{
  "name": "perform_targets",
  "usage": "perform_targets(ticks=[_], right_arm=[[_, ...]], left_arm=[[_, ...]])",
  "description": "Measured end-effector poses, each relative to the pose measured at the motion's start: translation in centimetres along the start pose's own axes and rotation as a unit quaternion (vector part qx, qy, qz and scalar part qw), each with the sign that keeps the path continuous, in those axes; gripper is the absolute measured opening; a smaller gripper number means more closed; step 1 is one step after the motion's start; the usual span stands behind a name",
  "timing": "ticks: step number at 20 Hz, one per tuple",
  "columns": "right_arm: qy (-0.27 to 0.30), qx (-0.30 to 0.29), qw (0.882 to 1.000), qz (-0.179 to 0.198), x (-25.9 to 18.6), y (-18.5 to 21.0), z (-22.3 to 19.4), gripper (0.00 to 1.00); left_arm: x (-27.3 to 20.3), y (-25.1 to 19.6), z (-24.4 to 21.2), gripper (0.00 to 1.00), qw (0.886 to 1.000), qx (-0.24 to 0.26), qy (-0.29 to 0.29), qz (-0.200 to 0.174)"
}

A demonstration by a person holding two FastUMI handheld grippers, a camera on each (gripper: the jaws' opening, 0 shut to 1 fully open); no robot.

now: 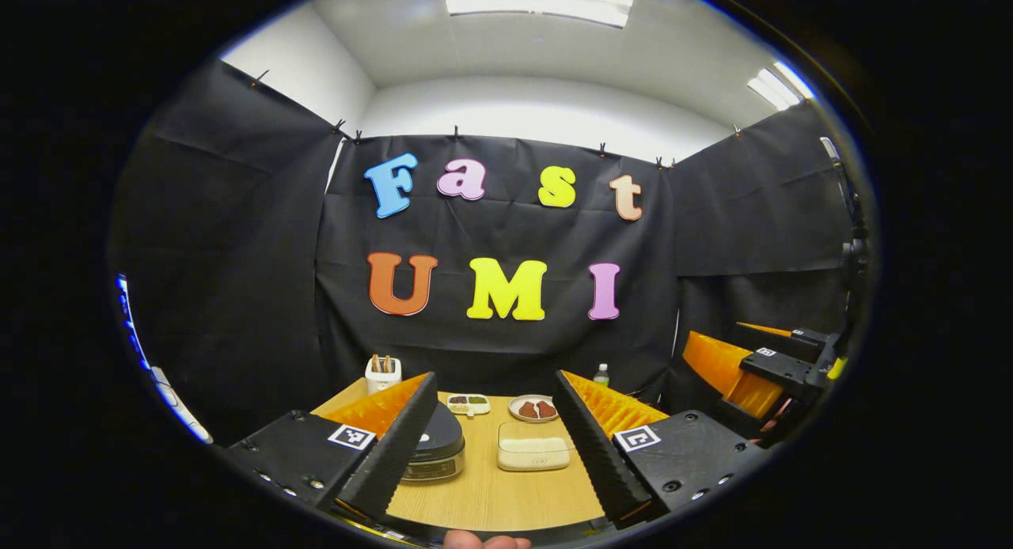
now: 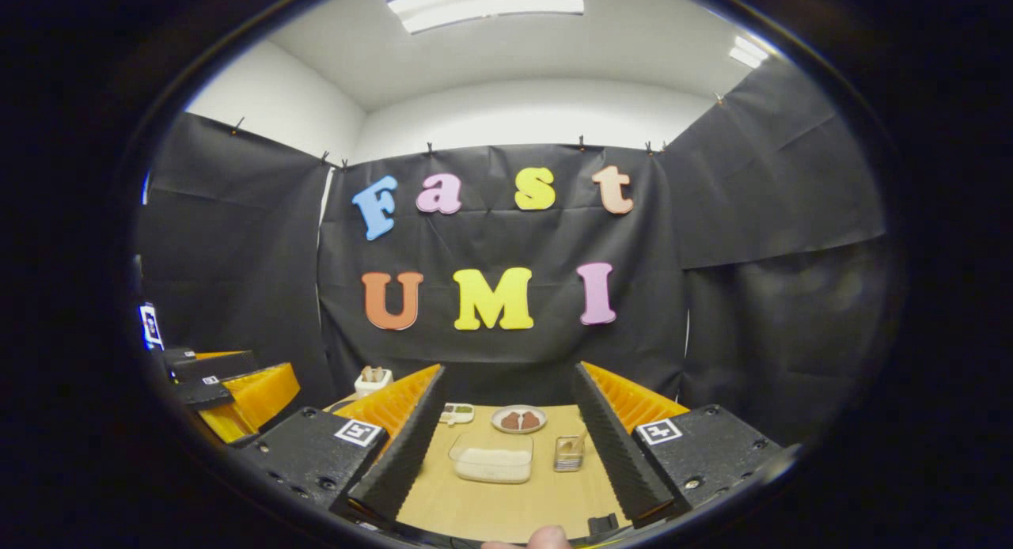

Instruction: Close the left gripper, press the button to open the rice cooker; take a wooden spoon from the chopstick holder with the right hand, scoop a spoonful of rice and pour it into the rice cooker, then put the wooden spoon back into the chopstick holder.

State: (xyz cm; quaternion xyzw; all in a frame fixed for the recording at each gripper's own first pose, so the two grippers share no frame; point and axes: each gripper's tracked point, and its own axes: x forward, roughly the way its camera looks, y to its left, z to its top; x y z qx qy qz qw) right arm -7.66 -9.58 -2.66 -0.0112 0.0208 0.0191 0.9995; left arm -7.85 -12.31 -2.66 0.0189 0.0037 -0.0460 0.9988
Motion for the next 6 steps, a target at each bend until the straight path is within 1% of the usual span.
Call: perform_targets(ticks=[6], right_arm=[[0.002,0.0,1.0,0.005,0.77,0.1,-0.11,1.0]], left_arm=[[0.49,0.25,0.23,0.94,1.0,-0.006,-0.003,0.007]])
